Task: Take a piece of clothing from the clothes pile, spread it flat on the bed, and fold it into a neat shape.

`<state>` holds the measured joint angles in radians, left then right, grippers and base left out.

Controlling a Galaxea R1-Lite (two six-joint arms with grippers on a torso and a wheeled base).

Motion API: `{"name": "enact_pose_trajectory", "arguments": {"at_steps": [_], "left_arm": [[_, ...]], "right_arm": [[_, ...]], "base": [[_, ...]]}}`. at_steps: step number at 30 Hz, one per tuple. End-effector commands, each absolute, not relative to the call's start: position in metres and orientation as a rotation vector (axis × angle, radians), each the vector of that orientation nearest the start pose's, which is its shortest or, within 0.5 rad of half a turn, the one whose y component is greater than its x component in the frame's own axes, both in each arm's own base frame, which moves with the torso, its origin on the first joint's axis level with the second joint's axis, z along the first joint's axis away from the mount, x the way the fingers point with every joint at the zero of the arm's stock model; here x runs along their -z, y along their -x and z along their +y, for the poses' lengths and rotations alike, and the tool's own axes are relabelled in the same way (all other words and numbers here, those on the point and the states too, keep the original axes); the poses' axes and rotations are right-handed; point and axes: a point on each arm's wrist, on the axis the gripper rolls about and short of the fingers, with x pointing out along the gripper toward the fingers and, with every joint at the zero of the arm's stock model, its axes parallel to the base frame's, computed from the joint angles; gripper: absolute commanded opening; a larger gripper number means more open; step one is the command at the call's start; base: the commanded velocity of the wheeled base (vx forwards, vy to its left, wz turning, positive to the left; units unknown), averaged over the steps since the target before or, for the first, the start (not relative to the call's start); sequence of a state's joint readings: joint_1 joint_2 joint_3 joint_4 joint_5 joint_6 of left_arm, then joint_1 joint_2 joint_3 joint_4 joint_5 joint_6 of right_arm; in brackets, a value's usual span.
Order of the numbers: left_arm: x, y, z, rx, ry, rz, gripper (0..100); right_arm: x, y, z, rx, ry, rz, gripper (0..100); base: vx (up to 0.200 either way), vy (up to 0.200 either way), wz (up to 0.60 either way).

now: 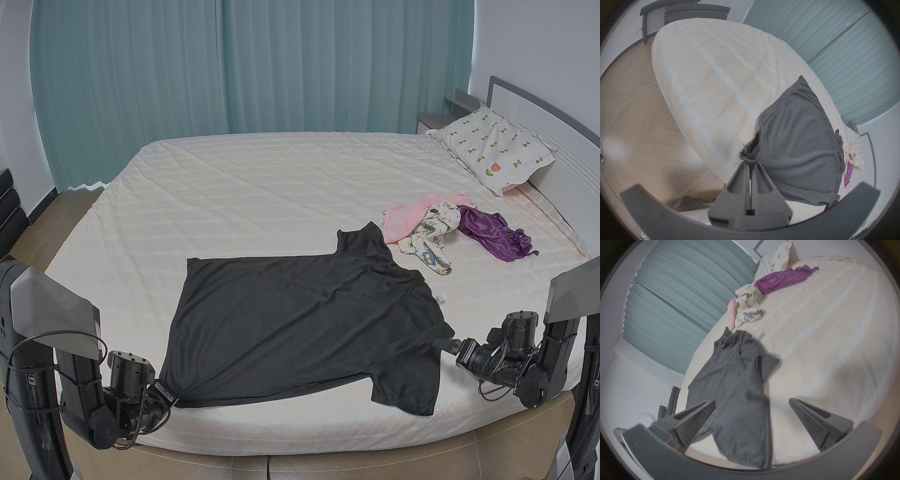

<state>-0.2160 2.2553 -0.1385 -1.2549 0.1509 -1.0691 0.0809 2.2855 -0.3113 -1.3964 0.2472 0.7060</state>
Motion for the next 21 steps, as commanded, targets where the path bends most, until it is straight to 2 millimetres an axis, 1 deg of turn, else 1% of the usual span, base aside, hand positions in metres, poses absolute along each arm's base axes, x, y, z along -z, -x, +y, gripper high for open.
{"name": "enact_pose_trajectory", "arguments": {"at_steps": [1,2,3,4,7,12,18,21], "left_arm": [[0.033,-0.225,-0.046,-0.391,0.847,0.783,0],[0.034,-0.225,-0.046,-0.392,0.846,0.785,0],[0.034,-0.225,-0.046,-0.392,0.846,0.785,0],[0.034,-0.225,-0.046,-0.391,0.847,0.786,0],[0.034,-0.225,-0.046,-0.391,0.847,0.786,0],[0.034,-0.226,-0.046,-0.391,0.845,0.783,0],[0.034,-0.225,-0.046,-0.39,0.845,0.786,0],[0.034,-0.226,-0.046,-0.391,0.845,0.783,0]], "right_arm": [[0.02,-0.244,0.051,-0.158,-0.724,0.781,100],[0.024,-0.236,0.055,-0.162,-0.716,0.819,100],[0.024,-0.236,0.055,-0.162,-0.716,0.819,100],[0.027,-0.227,0.059,-0.165,-0.7,0.862,100],[0.031,-0.217,0.062,-0.17,-0.684,0.913,100],[0.043,-0.214,0.065,-0.162,-0.664,0.961,100],[0.046,-0.214,0.071,-0.191,-0.656,0.948,100],[0.049,-0.214,0.08,-0.217,-0.636,0.942,100]], "base": [[0.0,0.0,0.0],[0.0,0.0,0.0],[0.0,0.0,0.0],[0.0,0.0,0.0],[0.0,0.0,0.0],[0.0,0.0,0.0],[0.0,0.0,0.0],[0.0,0.0,0.0]]}}
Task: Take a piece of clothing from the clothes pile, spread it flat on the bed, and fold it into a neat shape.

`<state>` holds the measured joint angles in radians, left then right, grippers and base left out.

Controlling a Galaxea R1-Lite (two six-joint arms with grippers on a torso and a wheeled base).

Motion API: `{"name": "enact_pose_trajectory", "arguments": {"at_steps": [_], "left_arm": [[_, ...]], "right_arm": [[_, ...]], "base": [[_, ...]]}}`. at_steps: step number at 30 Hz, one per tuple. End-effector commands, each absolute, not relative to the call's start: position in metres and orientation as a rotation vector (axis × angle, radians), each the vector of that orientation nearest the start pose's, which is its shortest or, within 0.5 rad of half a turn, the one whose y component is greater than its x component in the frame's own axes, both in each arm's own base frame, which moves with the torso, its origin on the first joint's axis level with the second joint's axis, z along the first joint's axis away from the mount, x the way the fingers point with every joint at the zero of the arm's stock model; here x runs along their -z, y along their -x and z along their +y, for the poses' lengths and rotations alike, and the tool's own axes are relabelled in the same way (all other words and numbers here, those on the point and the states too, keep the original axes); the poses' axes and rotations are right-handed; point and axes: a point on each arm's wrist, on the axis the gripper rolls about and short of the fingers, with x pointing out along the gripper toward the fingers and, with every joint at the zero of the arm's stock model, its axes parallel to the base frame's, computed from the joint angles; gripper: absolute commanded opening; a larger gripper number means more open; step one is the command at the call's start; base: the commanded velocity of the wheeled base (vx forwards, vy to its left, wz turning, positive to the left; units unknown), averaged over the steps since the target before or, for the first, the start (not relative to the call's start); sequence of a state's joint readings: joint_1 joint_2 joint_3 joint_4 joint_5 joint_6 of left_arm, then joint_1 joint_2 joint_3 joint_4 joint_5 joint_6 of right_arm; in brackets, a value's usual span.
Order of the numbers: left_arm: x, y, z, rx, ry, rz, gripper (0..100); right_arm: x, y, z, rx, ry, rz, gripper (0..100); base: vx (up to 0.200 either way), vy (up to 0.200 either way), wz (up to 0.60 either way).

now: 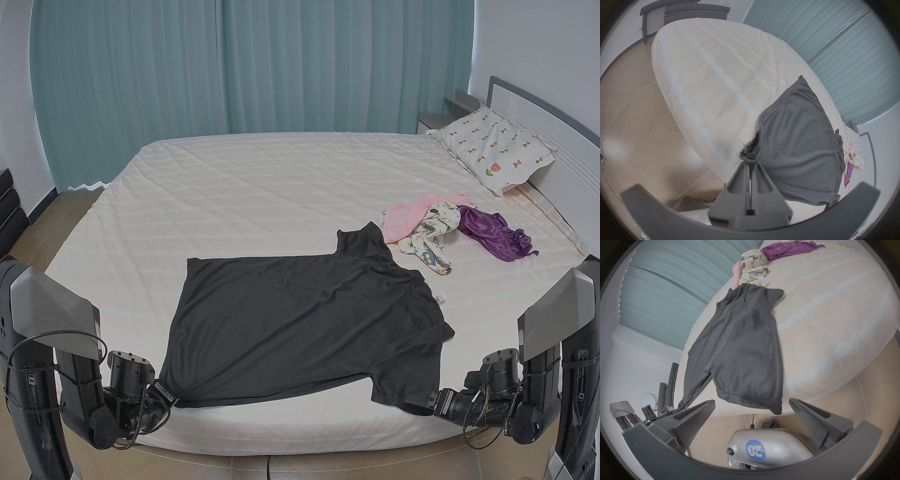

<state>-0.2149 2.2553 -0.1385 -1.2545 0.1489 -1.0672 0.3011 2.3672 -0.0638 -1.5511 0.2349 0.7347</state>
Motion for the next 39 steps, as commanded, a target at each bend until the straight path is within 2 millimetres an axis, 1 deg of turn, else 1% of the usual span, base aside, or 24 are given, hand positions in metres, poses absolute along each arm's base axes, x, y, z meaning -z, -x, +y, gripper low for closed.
{"name": "enact_pose_trajectory", "arguments": {"at_steps": [1,6,10,14,15,21,28,31,33,36,39], "left_arm": [[0.033,-0.226,-0.046,-0.389,0.846,0.783,0],[0.034,-0.226,-0.046,-0.389,0.848,0.783,0],[0.034,-0.226,-0.046,-0.39,0.846,0.782,0],[0.034,-0.226,-0.046,-0.39,0.846,0.782,0],[0.034,-0.226,-0.046,-0.391,0.847,0.782,0],[0.033,-0.225,-0.046,-0.39,0.846,0.784,0],[0.033,-0.225,-0.046,-0.39,0.846,0.784,0],[0.032,-0.224,-0.045,-0.39,0.845,0.786,0],[0.032,-0.223,-0.045,-0.389,0.836,0.785,0],[0.028,-0.218,-0.044,-0.382,0.821,0.787,0],[0.024,-0.212,-0.044,-0.367,0.793,0.796,0]], "right_arm": [[0.052,-0.215,0.082,-0.202,-0.619,0.938,100],[0.054,-0.218,0.083,-0.179,-0.608,0.919,100],[0.054,-0.227,0.086,-0.188,-0.619,0.884,100],[0.055,-0.228,0.086,-0.185,-0.62,0.885,100],[0.056,-0.228,0.086,-0.18,-0.62,0.885,0],[0.052,-0.218,0.077,-0.147,-0.615,0.905,0],[0.027,-0.206,0.06,-0.123,-0.636,0.873,0],[0.025,-0.205,0.054,-0.1,-0.633,0.876,0],[0.021,-0.202,0.045,-0.082,-0.587,0.897,0],[0.017,-0.194,0.04,-0.097,-0.548,0.963,0],[0.014,-0.19,0.037,-0.102,-0.528,0.982,0]], "base": [[0.0,0.0,0.0],[0.0,0.0,0.0],[0.0,0.0,0.0],[0.0,0.0,0.0],[0.0,0.0,0.0],[0.0,0.0,0.0],[0.0,0.0,0.0],[0.0,0.0,0.0],[0.0,0.0,0.0],[0.0,0.0,0.0],[0.0,0.0,0.0]]}}
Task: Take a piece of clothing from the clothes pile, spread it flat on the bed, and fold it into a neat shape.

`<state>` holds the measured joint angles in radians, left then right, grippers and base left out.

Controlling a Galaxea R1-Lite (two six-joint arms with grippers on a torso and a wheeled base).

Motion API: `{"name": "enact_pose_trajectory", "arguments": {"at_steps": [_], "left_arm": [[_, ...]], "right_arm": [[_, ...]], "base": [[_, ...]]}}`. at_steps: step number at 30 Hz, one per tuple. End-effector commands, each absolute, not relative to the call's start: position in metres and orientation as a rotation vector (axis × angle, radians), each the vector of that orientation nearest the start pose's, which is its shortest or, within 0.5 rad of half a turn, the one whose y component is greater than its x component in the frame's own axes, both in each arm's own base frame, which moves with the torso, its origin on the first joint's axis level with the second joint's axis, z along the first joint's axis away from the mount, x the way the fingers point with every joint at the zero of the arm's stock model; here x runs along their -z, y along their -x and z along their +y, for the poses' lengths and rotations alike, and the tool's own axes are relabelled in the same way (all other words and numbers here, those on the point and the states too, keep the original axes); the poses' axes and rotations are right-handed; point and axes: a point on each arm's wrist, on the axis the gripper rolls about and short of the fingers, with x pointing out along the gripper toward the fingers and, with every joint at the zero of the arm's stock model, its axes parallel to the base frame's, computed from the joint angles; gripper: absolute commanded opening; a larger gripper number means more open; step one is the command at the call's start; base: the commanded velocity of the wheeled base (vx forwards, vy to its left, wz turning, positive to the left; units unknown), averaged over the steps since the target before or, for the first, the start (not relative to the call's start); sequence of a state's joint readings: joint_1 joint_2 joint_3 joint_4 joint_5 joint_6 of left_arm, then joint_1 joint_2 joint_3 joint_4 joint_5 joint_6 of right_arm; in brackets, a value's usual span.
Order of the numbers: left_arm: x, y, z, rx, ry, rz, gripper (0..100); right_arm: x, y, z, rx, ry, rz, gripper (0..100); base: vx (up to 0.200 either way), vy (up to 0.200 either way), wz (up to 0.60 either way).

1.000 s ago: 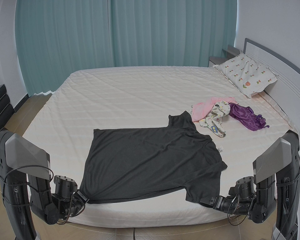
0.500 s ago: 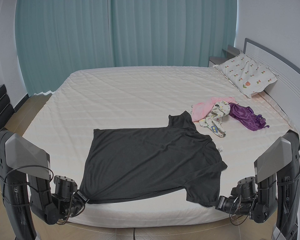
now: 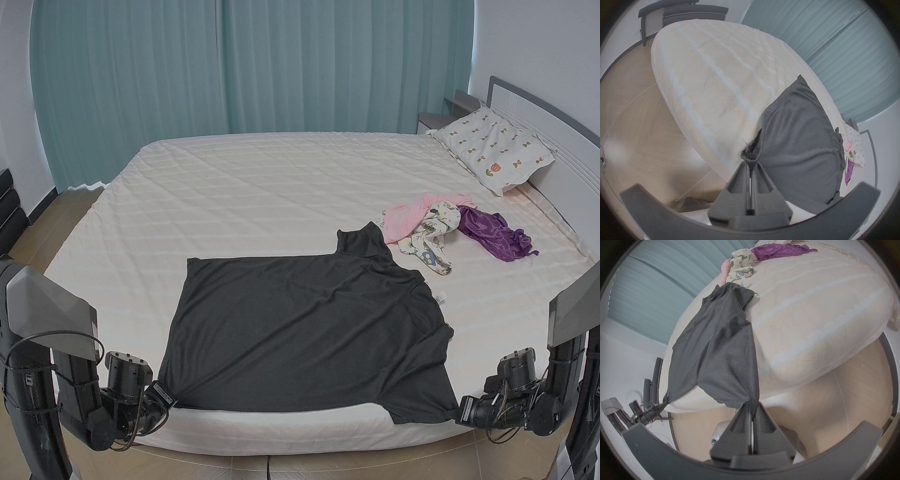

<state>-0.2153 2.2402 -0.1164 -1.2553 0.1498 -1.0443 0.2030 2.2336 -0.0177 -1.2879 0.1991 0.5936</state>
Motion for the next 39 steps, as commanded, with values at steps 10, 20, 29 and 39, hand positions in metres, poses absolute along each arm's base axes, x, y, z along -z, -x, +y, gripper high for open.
{"name": "enact_pose_trajectory", "arguments": {"at_steps": [10,20,29,39], "left_arm": [[0.025,-0.193,-0.041,-0.35,0.676,0.863,0],[0.025,-0.185,-0.041,-0.352,0.605,0.932,0],[0.019,-0.171,-0.043,-0.324,0.506,1.022,0],[0.018,-0.16,-0.054,-0.264,0.417,1.094,0]], "right_arm": [[0.012,-0.176,0.037,-0.109,-0.445,1.082,0],[0.007,-0.158,0.04,-0.129,-0.346,1.189,0],[0.004,-0.149,0.038,-0.112,-0.284,1.234,0],[-0.008,-0.142,0.036,-0.14,-0.247,1.214,0]], "base": [[0.0,0.0,0.0],[0.0,0.0,0.0],[0.0,0.0,0.0],[0.0,0.0,0.0]]}}
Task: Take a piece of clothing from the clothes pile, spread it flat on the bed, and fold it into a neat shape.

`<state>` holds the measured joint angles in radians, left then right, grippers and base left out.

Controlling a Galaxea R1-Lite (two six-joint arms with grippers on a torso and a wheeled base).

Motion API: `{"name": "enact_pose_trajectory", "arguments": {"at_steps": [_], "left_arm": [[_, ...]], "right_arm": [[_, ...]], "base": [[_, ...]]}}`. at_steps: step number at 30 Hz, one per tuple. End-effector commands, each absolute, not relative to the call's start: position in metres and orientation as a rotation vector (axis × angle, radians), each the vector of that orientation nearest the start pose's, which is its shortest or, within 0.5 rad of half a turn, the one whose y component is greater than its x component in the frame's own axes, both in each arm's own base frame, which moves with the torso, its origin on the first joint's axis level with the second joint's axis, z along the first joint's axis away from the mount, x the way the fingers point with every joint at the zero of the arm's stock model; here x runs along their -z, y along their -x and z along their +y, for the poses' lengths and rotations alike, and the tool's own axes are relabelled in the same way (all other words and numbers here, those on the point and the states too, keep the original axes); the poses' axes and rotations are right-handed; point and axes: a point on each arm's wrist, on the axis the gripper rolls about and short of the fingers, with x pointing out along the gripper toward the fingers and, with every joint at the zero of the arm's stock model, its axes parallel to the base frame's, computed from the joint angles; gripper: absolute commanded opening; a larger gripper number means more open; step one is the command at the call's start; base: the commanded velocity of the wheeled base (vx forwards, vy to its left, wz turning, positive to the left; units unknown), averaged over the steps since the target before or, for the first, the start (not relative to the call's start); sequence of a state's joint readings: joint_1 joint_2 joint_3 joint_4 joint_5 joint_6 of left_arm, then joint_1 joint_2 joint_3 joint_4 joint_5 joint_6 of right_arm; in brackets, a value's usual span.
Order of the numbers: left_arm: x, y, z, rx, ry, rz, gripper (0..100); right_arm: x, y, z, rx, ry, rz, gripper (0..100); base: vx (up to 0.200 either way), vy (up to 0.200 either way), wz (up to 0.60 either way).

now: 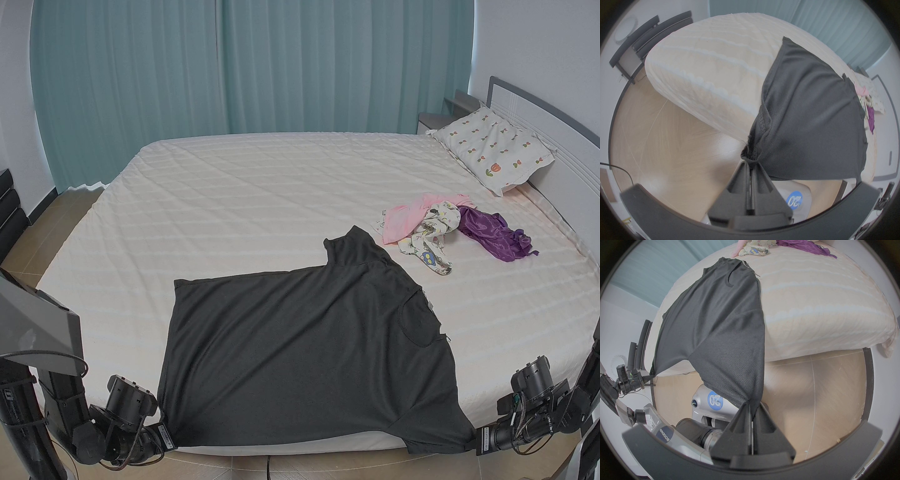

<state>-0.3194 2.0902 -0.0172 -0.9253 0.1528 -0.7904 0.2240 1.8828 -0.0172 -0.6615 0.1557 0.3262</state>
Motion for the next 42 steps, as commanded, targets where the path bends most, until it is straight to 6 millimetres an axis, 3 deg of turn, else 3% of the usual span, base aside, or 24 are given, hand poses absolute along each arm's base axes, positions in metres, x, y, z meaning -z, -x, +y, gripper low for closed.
{"name": "enact_pose_trajectory", "arguments": {"at_steps": [1,6,13,24,42], "left_arm": [[0.017,-0.161,-0.055,-0.258,0.422,1.082,0],[0.006,-0.168,-0.05,-0.261,0.468,1.008,0],[-0.027,-0.197,-0.048,-0.223,0.571,0.797,0],[-0.043,-0.244,-0.042,-0.284,0.602,0.772,0],[-0.032,-0.289,-0.034,-0.344,0.625,0.772,0]], "right_arm": [[-0.009,-0.143,0.036,-0.144,-0.248,1.2,0],[-0.025,-0.155,0.037,-0.161,-0.274,1.085,0],[-0.047,-0.19,0.044,-0.166,-0.354,0.932,0],[-0.066,-0.24,0.051,-0.164,-0.41,0.8,0],[-0.073,-0.302,0.062,-0.138,-0.432,0.696,0]], "base": [[0.0,0.0,0.0],[0.0,0.0,0.0],[0.0,0.0,0.0],[0.0,0.0,0.0],[0.0,0.0,0.0]]}}
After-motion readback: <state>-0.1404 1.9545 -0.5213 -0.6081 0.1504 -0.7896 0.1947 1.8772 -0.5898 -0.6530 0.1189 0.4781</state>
